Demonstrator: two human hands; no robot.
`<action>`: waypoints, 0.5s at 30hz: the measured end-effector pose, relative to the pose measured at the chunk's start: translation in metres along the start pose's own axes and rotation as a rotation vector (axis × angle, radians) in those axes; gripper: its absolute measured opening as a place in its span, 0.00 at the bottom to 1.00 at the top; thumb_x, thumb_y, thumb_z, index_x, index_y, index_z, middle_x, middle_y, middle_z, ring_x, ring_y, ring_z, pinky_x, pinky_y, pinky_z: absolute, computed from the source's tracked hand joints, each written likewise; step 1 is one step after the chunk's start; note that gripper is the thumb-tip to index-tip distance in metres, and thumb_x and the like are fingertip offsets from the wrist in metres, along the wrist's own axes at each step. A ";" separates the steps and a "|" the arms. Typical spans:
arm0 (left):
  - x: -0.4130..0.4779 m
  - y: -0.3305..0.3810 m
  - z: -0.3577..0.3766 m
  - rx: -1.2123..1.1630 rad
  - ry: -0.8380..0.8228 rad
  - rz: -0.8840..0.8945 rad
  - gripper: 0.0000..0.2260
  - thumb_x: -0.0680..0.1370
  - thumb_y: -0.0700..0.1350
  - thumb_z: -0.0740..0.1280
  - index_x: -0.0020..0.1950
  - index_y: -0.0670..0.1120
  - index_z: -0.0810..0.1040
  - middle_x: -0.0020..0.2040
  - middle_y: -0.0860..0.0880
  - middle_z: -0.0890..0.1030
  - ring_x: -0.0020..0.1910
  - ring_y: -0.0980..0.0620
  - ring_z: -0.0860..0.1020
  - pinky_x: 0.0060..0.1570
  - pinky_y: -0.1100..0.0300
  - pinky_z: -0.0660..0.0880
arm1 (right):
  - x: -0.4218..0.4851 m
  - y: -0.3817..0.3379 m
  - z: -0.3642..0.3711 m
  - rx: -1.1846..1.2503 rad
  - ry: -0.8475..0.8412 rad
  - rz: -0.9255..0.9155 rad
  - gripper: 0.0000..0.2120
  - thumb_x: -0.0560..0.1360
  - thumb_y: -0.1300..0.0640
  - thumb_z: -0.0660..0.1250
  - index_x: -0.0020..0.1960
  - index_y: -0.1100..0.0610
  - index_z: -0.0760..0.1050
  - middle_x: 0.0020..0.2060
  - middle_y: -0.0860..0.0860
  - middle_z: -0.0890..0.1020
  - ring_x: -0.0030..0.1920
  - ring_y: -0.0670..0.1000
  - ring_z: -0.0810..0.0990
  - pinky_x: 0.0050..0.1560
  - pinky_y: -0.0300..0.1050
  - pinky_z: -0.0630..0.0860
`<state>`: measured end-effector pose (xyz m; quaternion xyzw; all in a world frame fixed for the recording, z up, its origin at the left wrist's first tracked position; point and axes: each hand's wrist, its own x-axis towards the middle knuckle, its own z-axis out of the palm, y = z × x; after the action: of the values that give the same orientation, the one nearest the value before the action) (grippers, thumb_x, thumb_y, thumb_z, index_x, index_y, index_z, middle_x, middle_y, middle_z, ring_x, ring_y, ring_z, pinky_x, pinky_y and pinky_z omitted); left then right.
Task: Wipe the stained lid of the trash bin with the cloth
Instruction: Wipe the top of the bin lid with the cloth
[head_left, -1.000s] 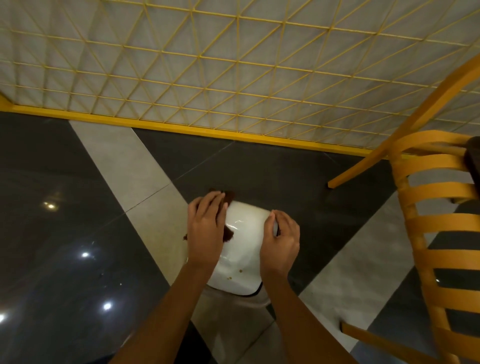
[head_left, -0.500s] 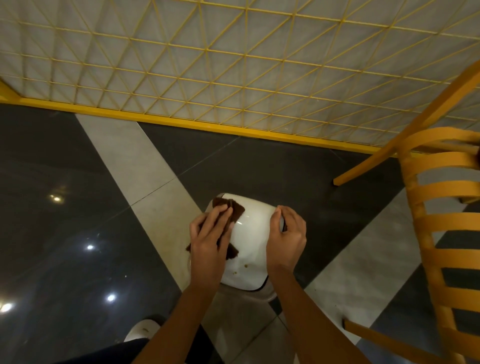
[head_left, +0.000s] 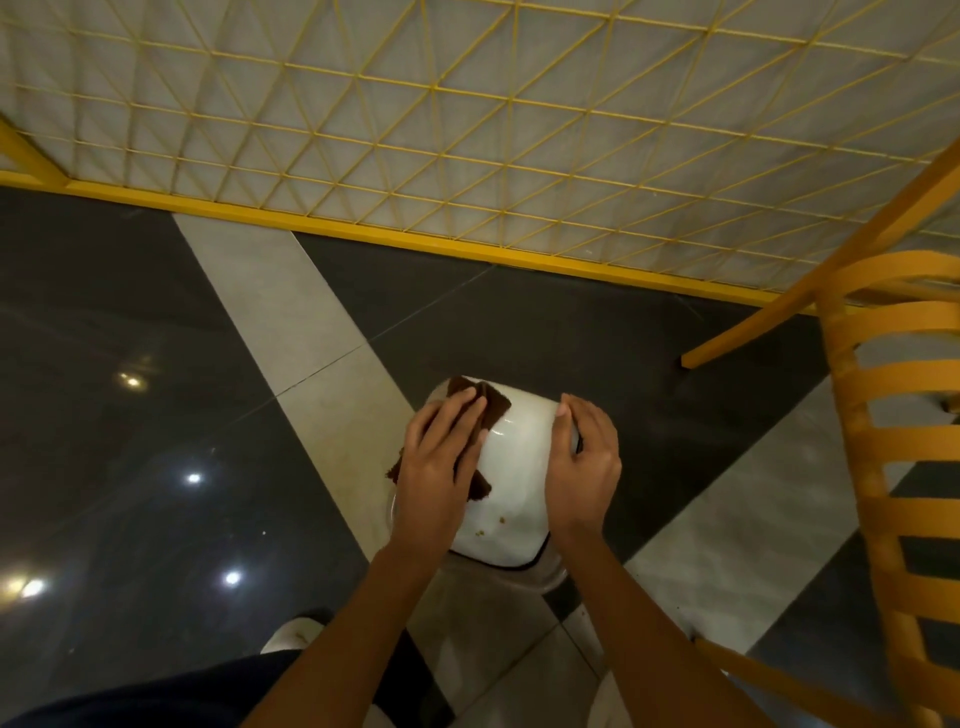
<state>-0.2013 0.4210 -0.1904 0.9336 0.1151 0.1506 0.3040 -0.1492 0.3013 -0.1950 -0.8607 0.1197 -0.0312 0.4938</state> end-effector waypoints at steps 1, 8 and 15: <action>-0.004 -0.003 -0.002 -0.012 -0.015 0.013 0.18 0.78 0.48 0.56 0.65 0.45 0.73 0.64 0.47 0.75 0.63 0.53 0.63 0.69 0.64 0.55 | 0.000 0.001 0.000 -0.038 -0.046 -0.061 0.16 0.78 0.51 0.58 0.63 0.54 0.73 0.63 0.50 0.75 0.68 0.49 0.67 0.70 0.44 0.60; 0.017 0.005 -0.002 -0.009 -0.038 -0.028 0.18 0.78 0.48 0.56 0.66 0.46 0.72 0.66 0.50 0.73 0.64 0.56 0.61 0.67 0.69 0.54 | 0.009 0.013 -0.007 -0.362 -0.221 -0.543 0.20 0.78 0.47 0.52 0.64 0.55 0.71 0.61 0.52 0.77 0.64 0.51 0.72 0.67 0.45 0.60; -0.047 0.011 -0.003 -0.019 0.063 0.035 0.18 0.81 0.51 0.50 0.64 0.45 0.70 0.65 0.51 0.69 0.65 0.59 0.60 0.70 0.68 0.48 | -0.004 0.018 0.001 -0.341 -0.201 -0.585 0.22 0.79 0.44 0.50 0.64 0.54 0.72 0.61 0.51 0.77 0.63 0.51 0.72 0.66 0.44 0.61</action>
<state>-0.2445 0.3992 -0.1910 0.9274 0.1066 0.1861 0.3065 -0.1562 0.2942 -0.2110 -0.9275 -0.1774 -0.0660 0.3225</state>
